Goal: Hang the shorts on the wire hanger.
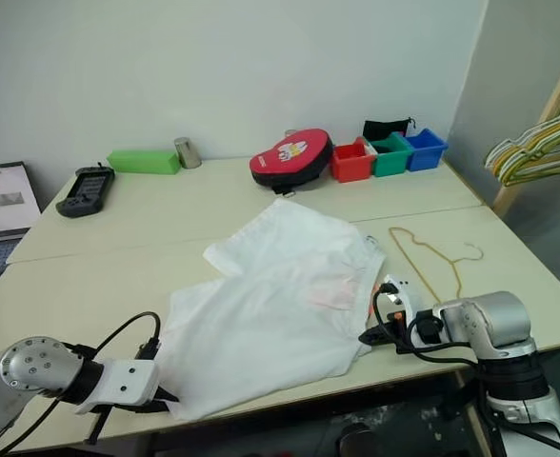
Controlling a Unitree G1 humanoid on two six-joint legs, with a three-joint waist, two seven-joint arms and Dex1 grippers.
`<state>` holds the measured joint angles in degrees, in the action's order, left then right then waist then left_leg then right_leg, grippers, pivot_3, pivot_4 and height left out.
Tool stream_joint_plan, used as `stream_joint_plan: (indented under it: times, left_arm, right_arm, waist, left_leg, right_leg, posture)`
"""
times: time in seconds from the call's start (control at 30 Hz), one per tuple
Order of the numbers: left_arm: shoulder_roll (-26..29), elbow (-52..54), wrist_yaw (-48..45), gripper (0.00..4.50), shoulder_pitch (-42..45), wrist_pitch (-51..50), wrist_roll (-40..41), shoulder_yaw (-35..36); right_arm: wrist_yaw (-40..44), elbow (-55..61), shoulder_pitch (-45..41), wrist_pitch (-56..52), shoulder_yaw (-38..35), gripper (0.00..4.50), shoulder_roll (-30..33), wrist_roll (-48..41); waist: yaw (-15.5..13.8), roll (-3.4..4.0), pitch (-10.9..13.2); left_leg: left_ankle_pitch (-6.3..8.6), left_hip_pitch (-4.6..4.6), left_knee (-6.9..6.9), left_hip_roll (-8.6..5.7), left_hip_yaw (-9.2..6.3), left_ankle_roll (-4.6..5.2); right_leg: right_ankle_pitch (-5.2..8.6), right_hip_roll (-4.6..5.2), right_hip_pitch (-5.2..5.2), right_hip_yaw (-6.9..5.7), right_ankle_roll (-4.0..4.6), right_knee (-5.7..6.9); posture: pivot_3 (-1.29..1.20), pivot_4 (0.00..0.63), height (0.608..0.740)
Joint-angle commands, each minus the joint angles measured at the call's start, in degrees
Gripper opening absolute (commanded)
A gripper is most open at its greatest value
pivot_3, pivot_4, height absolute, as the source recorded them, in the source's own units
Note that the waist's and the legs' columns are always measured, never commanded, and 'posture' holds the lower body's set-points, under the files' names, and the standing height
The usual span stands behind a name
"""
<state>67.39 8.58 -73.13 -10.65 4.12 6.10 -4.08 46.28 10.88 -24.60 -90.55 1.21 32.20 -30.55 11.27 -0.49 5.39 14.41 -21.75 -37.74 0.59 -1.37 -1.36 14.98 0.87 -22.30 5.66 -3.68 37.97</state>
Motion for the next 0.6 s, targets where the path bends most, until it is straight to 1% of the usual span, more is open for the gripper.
stream_joint_plan:
  times: [0.03,0.1,0.2,0.23,0.27,0.33,0.43,0.5,0.53,0.6]
  left_arm:
    - [-0.7,-1.7,1.5,0.75,-0.5,-1.3,-3.0,-1.0]
    - [-1.5,-2.0,1.7,1.18,0.2,-0.8,-2.6,-1.2]
    - [-1.6,-2.5,0.8,1.72,1.0,-1.1,-1.9,-1.1]
    - [-1.4,-2.4,0.2,1.98,1.2,-1.3,-1.4,-0.9]
    - [-1.3,-2.3,-0.2,2.18,1.4,-1.8,-0.8,-0.6]
    - [-1.1,-1.4,-1.4,2.54,2.2,-3.5,1.0,-0.2]
    - [-0.8,0.3,-2.9,3.18,2.9,-6.0,3.2,0.4]
    - [0.0,1.7,-4.9,3.7,3.6,-8.3,5.0,0.7]
    - [0.5,2.8,-6.4,3.86,4.3,-10.2,7.0,1.2]
    - [0.7,6.3,-8.8,4.34,7.2,-17.4,13.8,2.8]
  right_arm:
    - [-0.6,1.5,-0.5,0.1,-1.2,0.0,1.0,-2.1]
    - [-0.6,1.6,-0.3,0.5,-1.1,0.51,1.5,-2.7]
    - [-0.4,2.1,0.0,0.5,-1.3,1.11,3.1,-4.0]
    - [-0.1,2.6,0.1,0.1,-1.6,1.44,3.8,-4.7]
    - [0.3,3.3,0.3,-0.1,-1.7,1.65,4.7,-5.3]
    - [0.6,4.4,0.5,-0.7,-2.3,2.05,6.3,-6.5]
    - [0.5,5.6,0.9,-1.7,-3.6,2.83,7.7,-8.4]
    - [0.5,6.2,0.8,-1.9,-4.4,3.4,8.6,-9.8]
    - [0.4,6.6,0.6,-1.9,-4.9,3.63,9.4,-10.7]
    - [0.5,7.7,0.1,-2.0,-6.2,4.13,11.1,-12.9]
  waist:
    - [-0.1,0.0,0.0]
    - [-0.1,0.05,0.1]
    - [-0.1,0.09,0.1]
    - [-0.1,0.07,0.2]
    - [-0.1,0.06,0.2]
    - [-0.1,0.01,0.3]
    - [0.0,-0.15,0.4]
    - [0.0,-0.18,0.4]
    - [0.0,-0.23,0.4]
    - [0.0,-0.41,0.6]
  left_leg:
    - [0.0,0.0,0.0,0.0,-0.01,0.0]
    - [0.0,0.0,0.0,0.01,-0.03,0.0]
    - [0.0,0.0,0.0,-0.02,-0.01,0.0]
    - [0.0,0.0,0.0,-0.02,-0.02,0.0]
    - [0.0,-0.01,0.0,-0.02,-0.01,0.0]
    - [0.0,-0.02,0.0,-0.02,0.0,0.0]
    - [0.01,-0.04,0.16,-0.01,0.0,0.0]
    - [0.0,-0.04,0.31,-0.02,0.02,0.0]
    - [0.0,-0.05,0.37,-0.02,0.03,0.0]
    - [0.0,-0.08,0.46,-0.02,0.03,0.0]
  right_leg:
    - [0.0,0.0,0.0,-0.01,0.0,0.0]
    - [0.0,0.0,0.0,-0.03,0.01,0.0]
    - [0.01,0.03,0.01,-0.01,0.01,-0.01]
    - [0.01,0.03,0.0,-0.01,0.01,-0.02]
    - [0.01,0.03,0.0,-0.01,0.02,-0.03]
    - [0.01,0.04,0.0,-0.01,0.02,-0.06]
    - [0.05,0.04,-0.04,-0.03,0.07,-0.11]
    - [0.05,0.04,-0.05,-0.02,0.08,-0.22]
    - [0.05,0.04,-0.07,-0.02,0.07,-0.24]
    - [0.05,0.03,-0.12,-0.04,0.08,-0.28]
  posture:
    - [-0.11,0.066,0.74]
    - [-0.11,0.066,0.74]
    - [-0.12,0.068,0.74]
    - [-0.12,0.068,0.74]
    - [-0.12,0.068,0.74]
    - [-0.13,0.069,0.74]
    - [-0.13,0.069,0.74]
    - [-0.15,0.066,0.74]
    - [-0.15,0.064,0.74]
    - [-0.16,0.062,0.74]
